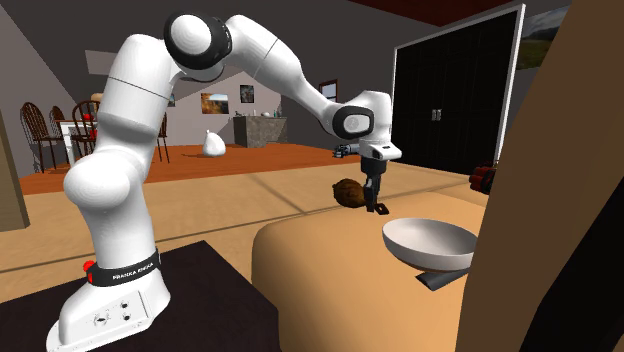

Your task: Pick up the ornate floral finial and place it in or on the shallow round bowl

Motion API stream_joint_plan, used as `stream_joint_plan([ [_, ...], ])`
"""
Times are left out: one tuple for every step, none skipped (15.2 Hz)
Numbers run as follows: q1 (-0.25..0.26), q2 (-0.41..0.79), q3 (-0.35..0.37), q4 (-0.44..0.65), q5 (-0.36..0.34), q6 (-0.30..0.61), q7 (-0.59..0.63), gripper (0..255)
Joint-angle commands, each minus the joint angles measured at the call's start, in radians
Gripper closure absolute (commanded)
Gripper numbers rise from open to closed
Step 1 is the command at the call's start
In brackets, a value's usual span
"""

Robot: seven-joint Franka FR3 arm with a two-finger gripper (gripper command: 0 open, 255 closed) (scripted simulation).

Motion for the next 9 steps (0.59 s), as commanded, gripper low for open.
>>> stream_joint_plan([
  [0.001, -0.006, -0.001, 0.004, -0.002, -0.011, 0.002, 255],
  [0.001, -0.013, -0.002, 0.009, -0.005, -0.022, 0.004, 255],
  [0.001, -0.019, -0.003, 0.015, -0.007, -0.033, 0.007, 255],
  [0.002, -0.025, -0.003, 0.020, -0.009, -0.044, 0.009, 255],
  [0.002, -0.030, -0.004, 0.026, -0.011, -0.056, 0.011, 255],
  [0.003, -0.036, -0.005, 0.032, -0.013, -0.067, 0.013, 255],
  [0.003, -0.041, -0.006, 0.038, -0.015, -0.078, 0.015, 255],
  [0.003, -0.046, -0.006, 0.045, -0.017, -0.090, 0.017, 255],
  [0.003, -0.051, -0.007, 0.051, -0.019, -0.101, 0.019, 255],
])
